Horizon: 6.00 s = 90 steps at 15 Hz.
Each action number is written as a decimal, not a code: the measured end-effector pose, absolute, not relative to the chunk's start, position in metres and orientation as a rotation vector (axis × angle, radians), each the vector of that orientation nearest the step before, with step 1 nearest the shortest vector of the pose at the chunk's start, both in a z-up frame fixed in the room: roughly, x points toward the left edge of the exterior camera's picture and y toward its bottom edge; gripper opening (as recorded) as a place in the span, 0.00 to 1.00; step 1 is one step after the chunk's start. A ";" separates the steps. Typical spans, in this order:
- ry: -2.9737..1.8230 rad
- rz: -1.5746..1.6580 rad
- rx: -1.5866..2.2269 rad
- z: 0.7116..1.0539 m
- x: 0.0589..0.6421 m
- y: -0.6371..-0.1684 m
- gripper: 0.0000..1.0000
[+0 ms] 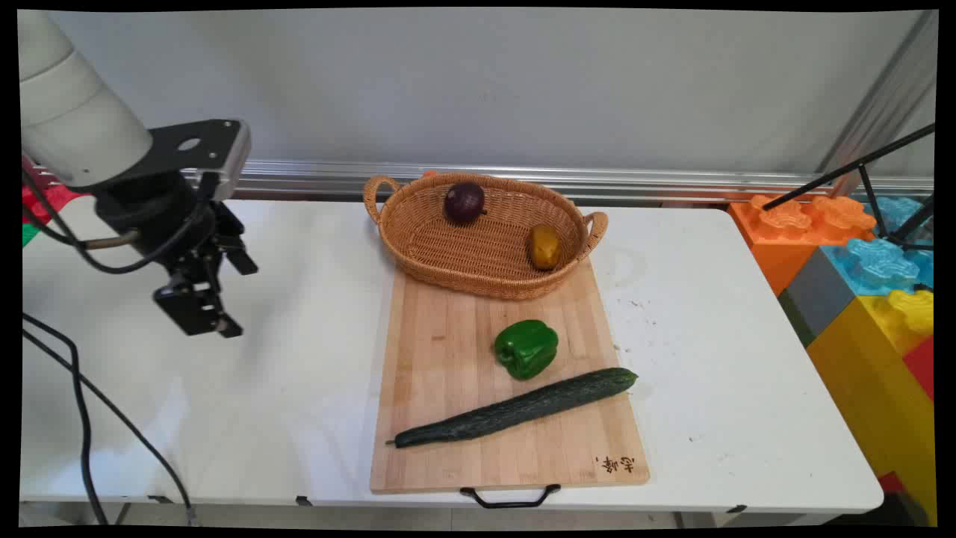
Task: Pick up the potato from the vegetable basket, then place the picked object on the cutting board
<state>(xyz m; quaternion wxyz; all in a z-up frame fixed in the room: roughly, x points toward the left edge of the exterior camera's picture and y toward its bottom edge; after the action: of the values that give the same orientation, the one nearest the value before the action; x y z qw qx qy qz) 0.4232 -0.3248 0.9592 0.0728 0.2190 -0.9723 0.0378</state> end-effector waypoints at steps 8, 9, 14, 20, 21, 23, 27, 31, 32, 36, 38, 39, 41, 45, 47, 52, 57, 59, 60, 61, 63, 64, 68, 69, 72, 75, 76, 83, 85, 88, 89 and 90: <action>-2.660 0.311 0.689 0.952 0.372 -0.387 0.00; -2.624 0.345 0.696 0.951 0.362 -0.399 0.00; -2.513 0.455 0.762 0.940 0.321 -0.457 0.00; -2.520 0.488 0.812 0.920 0.284 -0.508 1.00; -2.520 0.483 0.825 0.917 0.279 -0.513 1.00; -2.520 0.466 0.853 0.912 0.269 -0.524 1.00; -2.502 0.429 0.909 0.897 0.255 -0.547 1.00; -2.458 0.384 1.016 0.875 0.244 -0.563 1.00; -2.435 0.367 1.065 0.868 0.241 -0.567 1.00; -2.340 0.313 1.243 0.841 0.231 -0.578 1.00; -2.290 0.282 1.313 0.830 0.225 -0.583 1.00; -2.265 0.266 1.344 0.824 0.222 -0.586 1.00; -2.225 0.238 1.391 0.816 0.217 -0.590 1.00; -2.157 0.199 1.465 0.803 0.209 -0.598 1.00; -2.123 0.186 1.497 0.796 0.206 -0.602 1.00; -2.081 0.184 1.544 0.787 0.204 -0.608 1.00; -2.093 0.206 1.553 0.786 0.208 -0.608 1.00; -2.115 0.222 1.544 0.788 0.211 -0.607 1.00; -2.129 0.229 1.537 0.789 0.213 -0.606 1.00; -2.147 0.235 1.524 0.791 0.213 -0.605 1.00; -2.176 0.244 1.502 0.794 0.214 -0.604 1.00; -2.196 0.249 1.485 0.796 0.215 -0.604 1.00; -2.258 0.254 1.423 0.801 0.214 -0.601 0.00; -2.271 0.253 1.408 0.802 0.214 -0.600 0.00; -2.294 0.252 1.370 0.802 0.212 -0.600 0.00; -2.305 0.263 1.336 0.802 0.211 -0.602 0.00; -2.308 0.272 1.324 0.803 0.211 -0.603 0.00; -2.274 0.343 1.234 0.840 0.218 -0.590 0.00; -2.267 0.345 1.200 0.866 0.226 -0.572 0.00; -2.284 0.302 1.168 0.899 0.243 -0.535 0.00; -2.301 0.271 1.150 0.911 0.251 -0.518 0.00; -2.314 0.249 1.137 0.917 0.256 -0.507 0.00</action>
<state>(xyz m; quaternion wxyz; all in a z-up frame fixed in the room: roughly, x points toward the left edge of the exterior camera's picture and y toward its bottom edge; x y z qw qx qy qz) 0.2561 -0.5073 0.9172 0.2723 0.4224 -0.8595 0.0926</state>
